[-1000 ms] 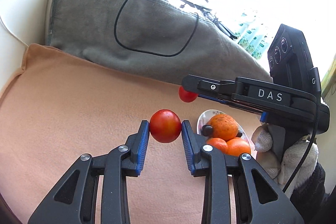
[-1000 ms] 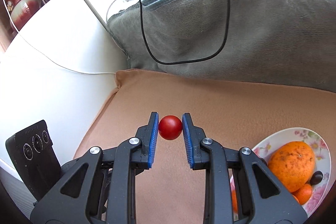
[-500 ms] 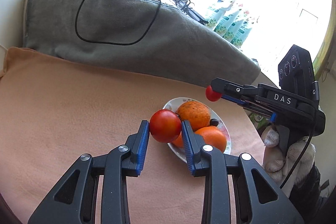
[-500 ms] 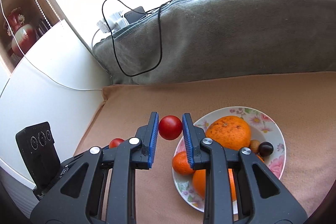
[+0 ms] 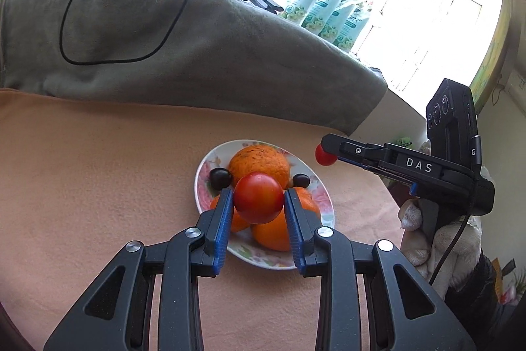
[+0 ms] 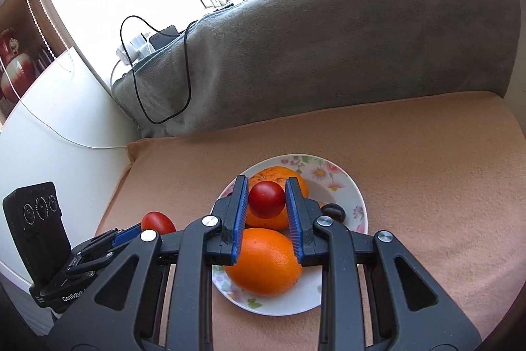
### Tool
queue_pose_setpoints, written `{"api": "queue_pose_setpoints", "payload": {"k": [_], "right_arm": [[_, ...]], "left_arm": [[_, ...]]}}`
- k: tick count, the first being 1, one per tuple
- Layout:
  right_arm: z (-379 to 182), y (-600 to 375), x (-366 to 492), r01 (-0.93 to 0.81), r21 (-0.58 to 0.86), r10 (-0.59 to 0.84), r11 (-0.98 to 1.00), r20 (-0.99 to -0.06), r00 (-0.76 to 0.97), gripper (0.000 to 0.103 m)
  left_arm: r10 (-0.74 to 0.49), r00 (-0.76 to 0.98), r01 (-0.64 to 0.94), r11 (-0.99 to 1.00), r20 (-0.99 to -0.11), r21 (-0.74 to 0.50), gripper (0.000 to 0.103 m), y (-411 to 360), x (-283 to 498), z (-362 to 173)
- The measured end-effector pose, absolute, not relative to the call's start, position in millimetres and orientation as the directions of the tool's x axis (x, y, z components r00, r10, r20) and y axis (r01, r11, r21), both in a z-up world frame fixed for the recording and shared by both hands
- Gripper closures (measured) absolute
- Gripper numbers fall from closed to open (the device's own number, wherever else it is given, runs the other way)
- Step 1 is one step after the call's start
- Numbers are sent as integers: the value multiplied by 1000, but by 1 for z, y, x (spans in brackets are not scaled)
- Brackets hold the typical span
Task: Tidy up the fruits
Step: 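Carry both cherry tomatoes onto the plate and open both tools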
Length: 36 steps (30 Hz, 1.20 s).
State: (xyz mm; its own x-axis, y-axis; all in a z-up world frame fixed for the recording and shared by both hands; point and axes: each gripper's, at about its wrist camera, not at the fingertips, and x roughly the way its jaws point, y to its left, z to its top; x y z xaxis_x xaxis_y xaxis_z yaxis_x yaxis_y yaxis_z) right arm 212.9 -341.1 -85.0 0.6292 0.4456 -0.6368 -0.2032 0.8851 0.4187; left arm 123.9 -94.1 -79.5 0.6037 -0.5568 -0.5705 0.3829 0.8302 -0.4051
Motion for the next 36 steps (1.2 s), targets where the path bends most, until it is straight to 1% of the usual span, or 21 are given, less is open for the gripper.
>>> {"api": "queue_pose_setpoints", "payload": {"k": [13,36], "right_arm": [[-102,-361,230,-167,441,444,882,-656,610,79],[-117,-366,244,-157,486,479,860,-661,577,78]], "left_arm": [[-587,563,449,808,-581,-382,73,-140,136,-76],[-583,545,460,809,-602,-367,73,-159,145,-79]]}}
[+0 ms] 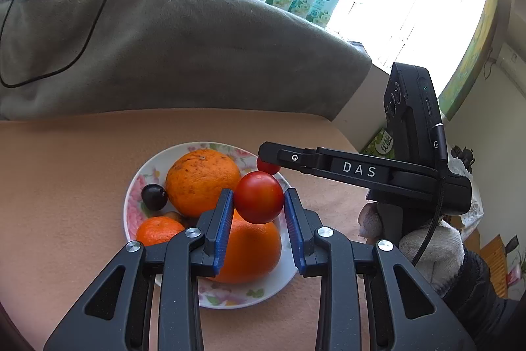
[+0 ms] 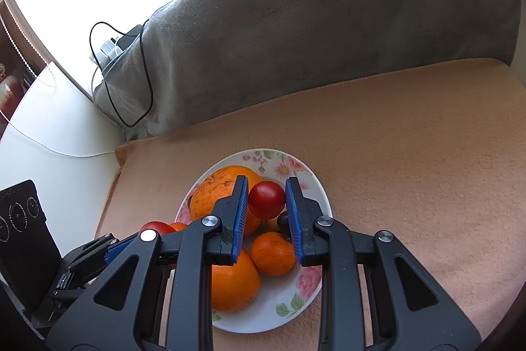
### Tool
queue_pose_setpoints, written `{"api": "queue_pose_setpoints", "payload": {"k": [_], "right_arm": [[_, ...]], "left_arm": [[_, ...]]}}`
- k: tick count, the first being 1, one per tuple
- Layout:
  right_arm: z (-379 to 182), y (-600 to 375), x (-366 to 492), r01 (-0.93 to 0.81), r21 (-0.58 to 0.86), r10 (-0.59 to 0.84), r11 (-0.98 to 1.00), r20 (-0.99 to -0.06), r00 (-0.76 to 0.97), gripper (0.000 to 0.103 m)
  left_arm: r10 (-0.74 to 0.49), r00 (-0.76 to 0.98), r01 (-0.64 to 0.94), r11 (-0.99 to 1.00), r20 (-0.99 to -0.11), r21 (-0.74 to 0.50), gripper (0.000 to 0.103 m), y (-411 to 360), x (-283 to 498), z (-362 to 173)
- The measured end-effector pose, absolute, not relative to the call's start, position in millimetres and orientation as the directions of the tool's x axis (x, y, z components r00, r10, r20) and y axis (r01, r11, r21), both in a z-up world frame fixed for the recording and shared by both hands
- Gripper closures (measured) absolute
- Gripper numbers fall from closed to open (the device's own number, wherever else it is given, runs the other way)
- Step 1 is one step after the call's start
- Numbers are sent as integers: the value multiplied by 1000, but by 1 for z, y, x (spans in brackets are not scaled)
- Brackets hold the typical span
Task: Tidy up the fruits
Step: 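Carry both cherry tomatoes onto the plate and open both tools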
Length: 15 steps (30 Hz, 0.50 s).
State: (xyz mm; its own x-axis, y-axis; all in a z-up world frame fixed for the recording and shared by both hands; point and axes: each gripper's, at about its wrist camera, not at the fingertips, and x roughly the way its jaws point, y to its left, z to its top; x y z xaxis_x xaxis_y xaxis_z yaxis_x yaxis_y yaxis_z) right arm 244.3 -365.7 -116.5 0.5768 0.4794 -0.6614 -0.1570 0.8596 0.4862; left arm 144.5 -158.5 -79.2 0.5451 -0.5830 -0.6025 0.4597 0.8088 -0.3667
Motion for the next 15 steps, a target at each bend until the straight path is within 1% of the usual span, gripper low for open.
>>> {"api": "queue_pose_setpoints", "payload": {"k": [12,14,15], "right_arm": [[-119,-366,247,-155,500,491,852,-662,566,77],[-120,-366,247,-155,505,496,849,-659,566,64],[-119,-366,246,-155,505,495,849,-658,568,62]], "left_arm": [[-575,546,459,814,-610,-357,73,-163,147,-82],[-573,547,456,815,-610,-357,73,-162,147,-82],[-572,548,455,816,-610,-357,73,-162,147,-82]]}}
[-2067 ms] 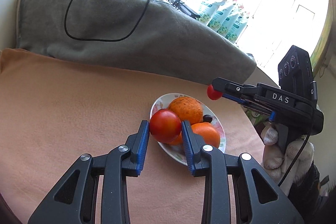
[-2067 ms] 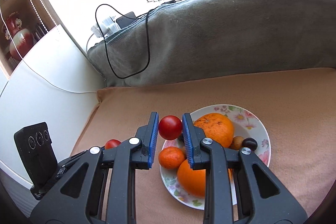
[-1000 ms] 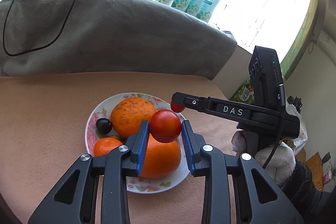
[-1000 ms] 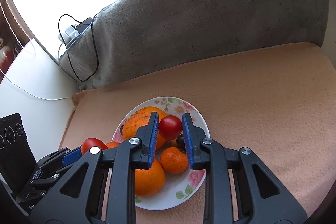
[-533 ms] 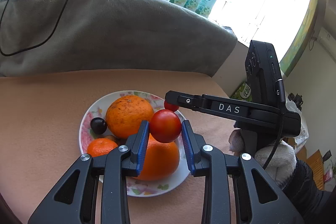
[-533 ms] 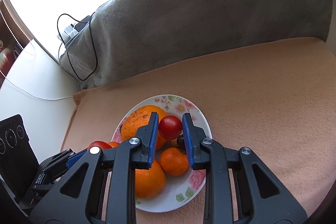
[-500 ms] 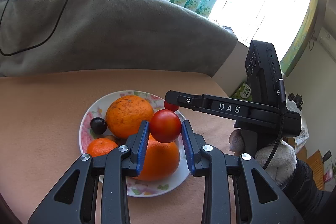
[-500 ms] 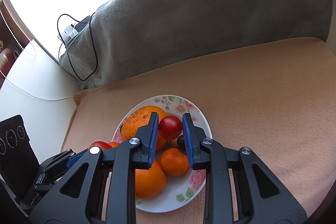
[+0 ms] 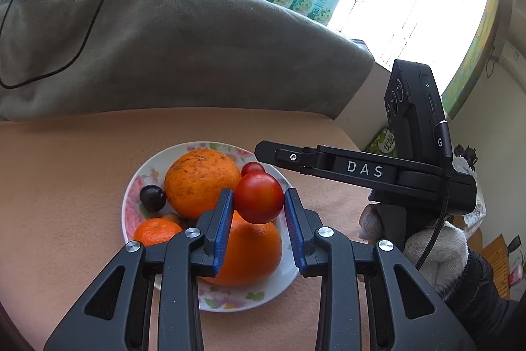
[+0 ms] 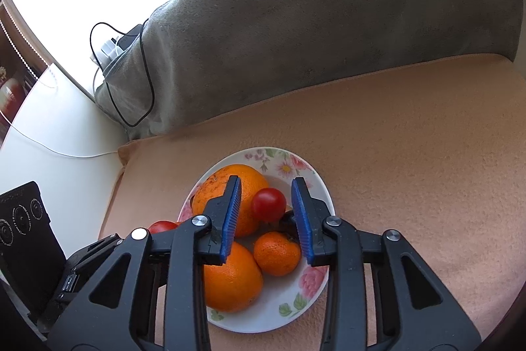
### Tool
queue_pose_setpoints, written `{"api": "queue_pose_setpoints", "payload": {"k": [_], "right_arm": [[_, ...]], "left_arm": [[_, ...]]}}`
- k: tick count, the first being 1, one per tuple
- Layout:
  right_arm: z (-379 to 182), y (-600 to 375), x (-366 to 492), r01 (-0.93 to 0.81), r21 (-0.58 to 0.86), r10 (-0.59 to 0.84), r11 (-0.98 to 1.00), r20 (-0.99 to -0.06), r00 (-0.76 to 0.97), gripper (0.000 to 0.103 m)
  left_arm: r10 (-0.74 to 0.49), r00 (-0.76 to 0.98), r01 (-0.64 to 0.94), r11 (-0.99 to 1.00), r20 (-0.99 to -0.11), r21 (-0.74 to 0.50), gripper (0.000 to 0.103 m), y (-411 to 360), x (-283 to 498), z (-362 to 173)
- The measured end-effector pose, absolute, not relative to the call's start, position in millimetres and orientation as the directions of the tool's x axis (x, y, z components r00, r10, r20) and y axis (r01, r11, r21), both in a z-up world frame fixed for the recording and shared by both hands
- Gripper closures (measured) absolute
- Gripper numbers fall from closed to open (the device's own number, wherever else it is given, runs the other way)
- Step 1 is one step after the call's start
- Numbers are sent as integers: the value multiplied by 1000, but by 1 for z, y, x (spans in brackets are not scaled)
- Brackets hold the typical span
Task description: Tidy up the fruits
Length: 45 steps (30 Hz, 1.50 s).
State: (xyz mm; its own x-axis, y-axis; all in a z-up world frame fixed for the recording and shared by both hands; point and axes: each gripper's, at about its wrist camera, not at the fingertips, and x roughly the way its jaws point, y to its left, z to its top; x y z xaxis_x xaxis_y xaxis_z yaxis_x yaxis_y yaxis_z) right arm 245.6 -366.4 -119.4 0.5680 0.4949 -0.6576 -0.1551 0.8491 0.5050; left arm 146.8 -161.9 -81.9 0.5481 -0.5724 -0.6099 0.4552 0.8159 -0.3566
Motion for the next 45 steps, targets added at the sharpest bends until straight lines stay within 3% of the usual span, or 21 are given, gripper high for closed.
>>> {"api": "queue_pose_setpoints", "payload": {"k": [4,7,13,18,20,23,31,33,35,45], "right_arm": [[-118,-366,244,-156,505,495,849,-656,570,60],[-117,-367,243,-155,503,492,850,-657,571,59],[-112,-367,239,-155,498,485,853,-648,588,40],[-108,-368,236,-152,489,475,859,-650,593,36],[-106,-368,234,-149,482,466,863,-649,602,25],[-103,-369,230,-148,470,454,870,-648,611,25],[-96,-365,217,-152,394,395,907,-665,634,24],[-94,-364,214,-153,377,383,913,-666,640,21],[-91,-362,208,-158,358,369,920,-659,656,11],[-77,-352,184,-161,230,275,960,-651,707,11]], "left_arm": [[-569,548,454,818,-612,-354,72,-163,147,-82],[-573,551,458,815,-607,-354,64,-162,147,-81],[-571,558,460,817,-602,-348,58,-160,146,-77],[-567,562,456,820,-602,-347,57,-156,143,-75],[-566,565,455,821,-600,-346,50,-155,142,-73],[-563,569,453,823,-599,-343,48,-154,140,-71],[-539,589,423,841,-603,-338,29,-149,134,-71],[-532,592,419,845,-606,-332,28,-147,132,-71],[-524,596,413,850,-609,-327,27,-144,130,-70],[-477,623,377,877,-620,-297,27,-132,119,-69]]}}
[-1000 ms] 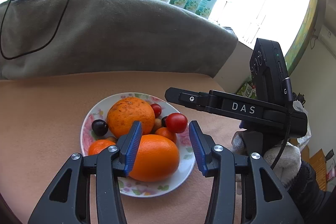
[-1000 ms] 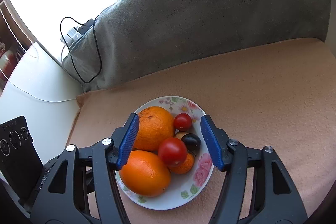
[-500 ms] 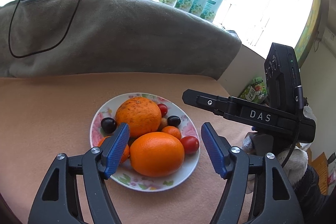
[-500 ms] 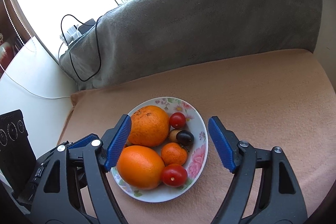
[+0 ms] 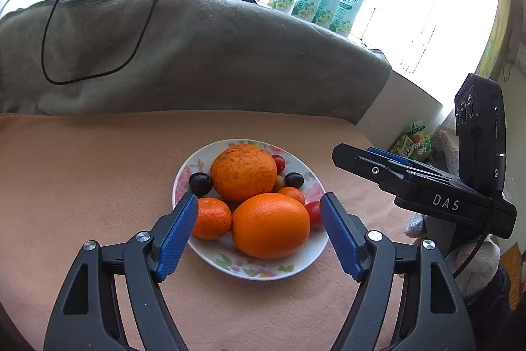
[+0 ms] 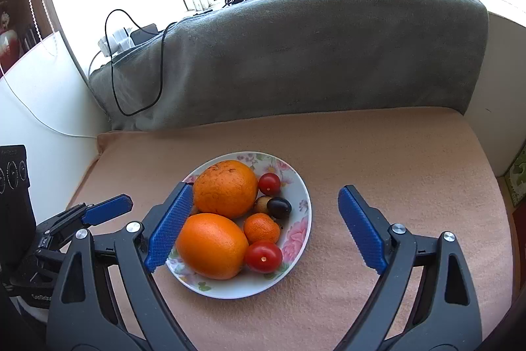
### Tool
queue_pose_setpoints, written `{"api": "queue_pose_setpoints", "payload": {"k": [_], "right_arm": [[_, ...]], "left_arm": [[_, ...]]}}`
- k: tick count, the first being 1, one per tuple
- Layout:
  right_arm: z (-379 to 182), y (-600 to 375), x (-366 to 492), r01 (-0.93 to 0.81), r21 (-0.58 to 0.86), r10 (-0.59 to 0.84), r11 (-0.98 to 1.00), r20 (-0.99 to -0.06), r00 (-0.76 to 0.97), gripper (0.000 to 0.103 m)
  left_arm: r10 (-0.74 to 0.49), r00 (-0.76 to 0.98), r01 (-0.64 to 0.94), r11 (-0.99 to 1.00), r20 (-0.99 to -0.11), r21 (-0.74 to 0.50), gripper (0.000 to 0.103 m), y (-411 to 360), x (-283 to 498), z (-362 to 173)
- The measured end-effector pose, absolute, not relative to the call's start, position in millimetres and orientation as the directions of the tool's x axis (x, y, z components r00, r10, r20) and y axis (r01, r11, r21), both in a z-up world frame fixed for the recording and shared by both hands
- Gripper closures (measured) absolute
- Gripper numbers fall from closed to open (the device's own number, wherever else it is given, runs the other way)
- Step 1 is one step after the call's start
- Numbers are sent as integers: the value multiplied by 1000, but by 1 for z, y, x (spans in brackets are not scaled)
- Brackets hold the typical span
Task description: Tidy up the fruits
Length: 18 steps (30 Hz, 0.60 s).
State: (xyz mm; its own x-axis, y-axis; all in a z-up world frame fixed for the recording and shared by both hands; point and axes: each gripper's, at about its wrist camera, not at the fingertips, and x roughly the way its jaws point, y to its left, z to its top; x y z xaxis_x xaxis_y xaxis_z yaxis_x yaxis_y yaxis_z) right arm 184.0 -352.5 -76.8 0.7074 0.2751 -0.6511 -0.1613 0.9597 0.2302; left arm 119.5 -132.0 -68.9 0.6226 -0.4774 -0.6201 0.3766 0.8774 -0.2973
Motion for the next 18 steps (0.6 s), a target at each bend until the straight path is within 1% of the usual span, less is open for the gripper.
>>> {"api": "queue_pose_setpoints", "payload": {"k": [9,12,18], "right_arm": [[-70,-347,156,-166,179,243,970,-636,732,11],[-69,-346,148,-165,177,240,970,-630,739,11],[-70,-349,127,-158,183,239,970,-619,748,11]], "left_arm": [[-428,649,346,902,-629,-257,26,-124,108,-66],[-421,653,338,906,-629,-256,26,-121,103,-67],[-374,678,317,926,-633,-208,26,-118,89,-69]]}}
